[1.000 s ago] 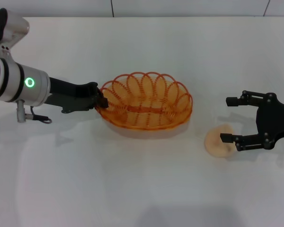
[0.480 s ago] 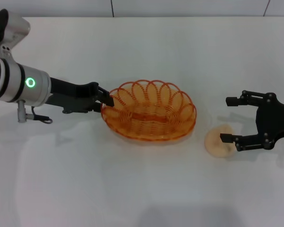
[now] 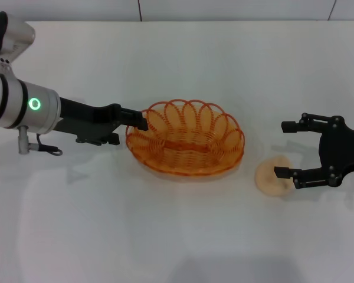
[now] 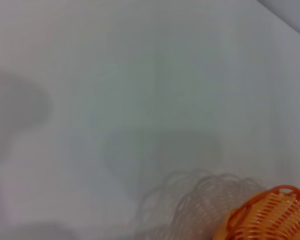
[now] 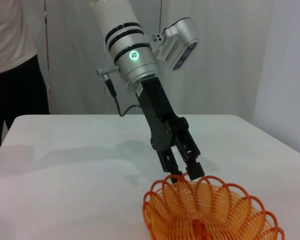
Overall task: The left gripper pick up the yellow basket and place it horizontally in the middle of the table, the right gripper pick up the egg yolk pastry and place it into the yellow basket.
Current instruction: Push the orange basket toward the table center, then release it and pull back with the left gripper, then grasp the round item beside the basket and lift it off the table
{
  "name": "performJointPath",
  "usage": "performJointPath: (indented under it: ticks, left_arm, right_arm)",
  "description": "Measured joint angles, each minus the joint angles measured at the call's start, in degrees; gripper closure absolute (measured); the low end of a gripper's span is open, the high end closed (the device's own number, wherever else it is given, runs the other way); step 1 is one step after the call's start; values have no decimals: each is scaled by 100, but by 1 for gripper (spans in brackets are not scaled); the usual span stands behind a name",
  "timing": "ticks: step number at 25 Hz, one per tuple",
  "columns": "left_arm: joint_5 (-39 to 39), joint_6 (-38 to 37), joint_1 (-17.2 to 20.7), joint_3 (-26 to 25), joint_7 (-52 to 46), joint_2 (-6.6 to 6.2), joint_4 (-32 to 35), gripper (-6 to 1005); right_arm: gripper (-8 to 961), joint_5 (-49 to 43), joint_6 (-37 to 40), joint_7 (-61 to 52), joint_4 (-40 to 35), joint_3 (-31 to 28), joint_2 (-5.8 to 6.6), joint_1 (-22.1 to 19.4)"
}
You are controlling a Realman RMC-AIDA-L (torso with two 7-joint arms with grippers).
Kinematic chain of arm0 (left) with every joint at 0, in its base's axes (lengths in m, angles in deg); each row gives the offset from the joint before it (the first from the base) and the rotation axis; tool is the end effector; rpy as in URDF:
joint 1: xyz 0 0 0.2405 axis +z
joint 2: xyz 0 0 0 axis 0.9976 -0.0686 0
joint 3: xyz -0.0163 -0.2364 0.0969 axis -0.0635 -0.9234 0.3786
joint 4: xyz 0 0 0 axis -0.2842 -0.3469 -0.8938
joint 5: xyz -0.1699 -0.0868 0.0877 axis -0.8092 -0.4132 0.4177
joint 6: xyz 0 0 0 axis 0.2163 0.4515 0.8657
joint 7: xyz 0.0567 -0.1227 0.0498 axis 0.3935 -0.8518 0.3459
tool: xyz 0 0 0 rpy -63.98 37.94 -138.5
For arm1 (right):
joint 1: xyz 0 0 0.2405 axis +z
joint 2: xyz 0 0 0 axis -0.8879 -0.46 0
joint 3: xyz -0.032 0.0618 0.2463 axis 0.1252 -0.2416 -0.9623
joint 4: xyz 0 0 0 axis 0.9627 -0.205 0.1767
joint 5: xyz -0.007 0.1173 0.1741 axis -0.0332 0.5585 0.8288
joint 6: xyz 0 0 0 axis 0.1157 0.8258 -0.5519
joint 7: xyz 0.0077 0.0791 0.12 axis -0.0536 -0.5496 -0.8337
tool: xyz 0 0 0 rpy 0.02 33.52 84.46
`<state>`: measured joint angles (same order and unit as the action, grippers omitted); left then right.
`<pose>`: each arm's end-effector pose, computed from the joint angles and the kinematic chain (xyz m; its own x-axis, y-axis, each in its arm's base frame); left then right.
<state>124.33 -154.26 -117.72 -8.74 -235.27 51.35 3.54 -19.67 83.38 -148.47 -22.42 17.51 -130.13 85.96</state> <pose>-0.2369 0.3664 -0.0139 0.0347 0.9584 0.2833 0.9920 0.0013 -0.1260 0.2684 0.3140 0.0145 0.9197 0.0286 -0.3917 -0.0900 -0.9555 -0.2810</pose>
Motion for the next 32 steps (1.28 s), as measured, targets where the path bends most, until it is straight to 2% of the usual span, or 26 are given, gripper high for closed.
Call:
performJointPath:
  ticks: [4,5,6,11,14,17,21,24,28,32]
  left_arm:
    - [0,-17,2,-10,76,-4,7,196]
    - [-86,-84,47,-272,654,-13,73,196]
    - [-86,-84,47,-272,654,-13,73,196]
    - [-399,-359,81,-1062,2415,-38,-36,198]
    - [-853,-570,201,-1629,3933,-44,-244,198]
    - [-1441,-725,394,-1952,5235,-53,-420,199]
    - [-1919,-906,637,-2011,6629,-66,-495,200]
    - [-1959,-1392,680,-2017,7474,-67,-547,201]
    - [-1748,-2321,699,-2005,8491,-93,-562,202]
    - [-1262,-2823,664,-1987,8787,-189,-584,201]
  right_arm:
    - [80,1,4,-24,9,0,0,-6]
    - [80,3,4,-32,10,0,0,-9]
    - [80,14,4,-35,10,0,0,-13]
    - [80,47,4,-46,8,-64,-6,-89]
    - [80,50,4,-65,18,-131,-9,-125]
    - [80,52,16,-108,13,-148,-9,-184]
    - [80,54,51,-114,10,-198,-9,-270]
    - [80,54,76,-117,13,-235,-9,-292]
    - [81,54,83,-123,12,-237,-9,-301]
    - [81,54,83,-126,27,-238,-9,-296]
